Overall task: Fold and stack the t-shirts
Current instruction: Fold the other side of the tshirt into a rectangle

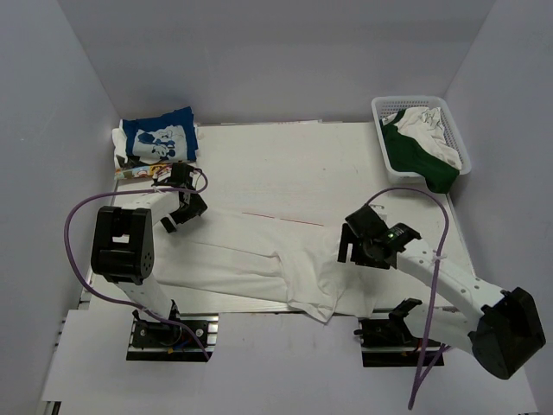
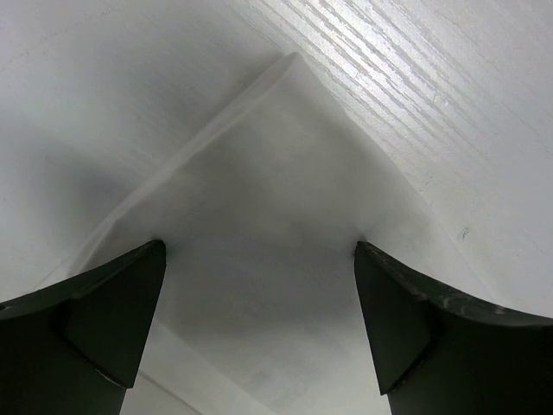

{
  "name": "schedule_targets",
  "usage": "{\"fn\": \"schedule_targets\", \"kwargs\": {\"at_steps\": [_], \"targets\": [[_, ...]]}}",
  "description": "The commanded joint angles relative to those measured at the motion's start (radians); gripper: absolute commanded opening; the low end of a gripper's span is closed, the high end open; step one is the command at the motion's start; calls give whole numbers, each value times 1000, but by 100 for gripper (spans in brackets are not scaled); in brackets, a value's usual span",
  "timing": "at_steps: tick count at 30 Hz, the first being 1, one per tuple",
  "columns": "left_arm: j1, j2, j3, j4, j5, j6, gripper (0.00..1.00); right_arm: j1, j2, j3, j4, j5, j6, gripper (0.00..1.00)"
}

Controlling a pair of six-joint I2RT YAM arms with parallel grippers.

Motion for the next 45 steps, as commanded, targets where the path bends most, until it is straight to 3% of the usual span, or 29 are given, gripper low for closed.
{"fn": "schedule_targets", "kwargs": {"at_steps": [1, 2, 7, 14, 18, 20, 21, 22, 26, 30, 37, 45], "targets": [[11, 23, -10, -10, 18, -2, 100, -46, 55, 9, 48, 82, 24, 90], [11, 23, -10, -10, 37, -2, 100, -80, 58, -18, 143, 44, 28, 90], [11, 23, -10, -10, 37, -2, 100, -135, 65, -38, 294, -66, 56, 90], [11, 14, -19, -1, 37, -2, 100, -181, 164, -21, 202, -155, 53, 90], [11, 14, -29, -1, 37, -2, 100, -195, 89, -84, 174, -163, 49, 90], [11, 23, -29, -1, 46, -2, 100, -198, 35, -130, 246, -174, 28, 81], [11, 23, -29, -1, 46, -2, 100, -206, 23, -161, 272, -186, 23, 58], [11, 34, -20, -1, 46, -2, 100, -205, 3, -185, 327, -192, 26, 47], [11, 43, -10, -1, 46, -2, 100, -217, 16, -196, 470, -185, -33, 31], [11, 53, -1, -1, 46, -2, 100, -235, 120, -95, 412, -107, -93, 0], [11, 34, -10, -19, 3, -11, 100, -277, 136, -14, 306, -57, -124, 0], [32, 43, -1, -93, -69, -73, 100, -332, 164, -58, 259, -53, -110, 0]]}}
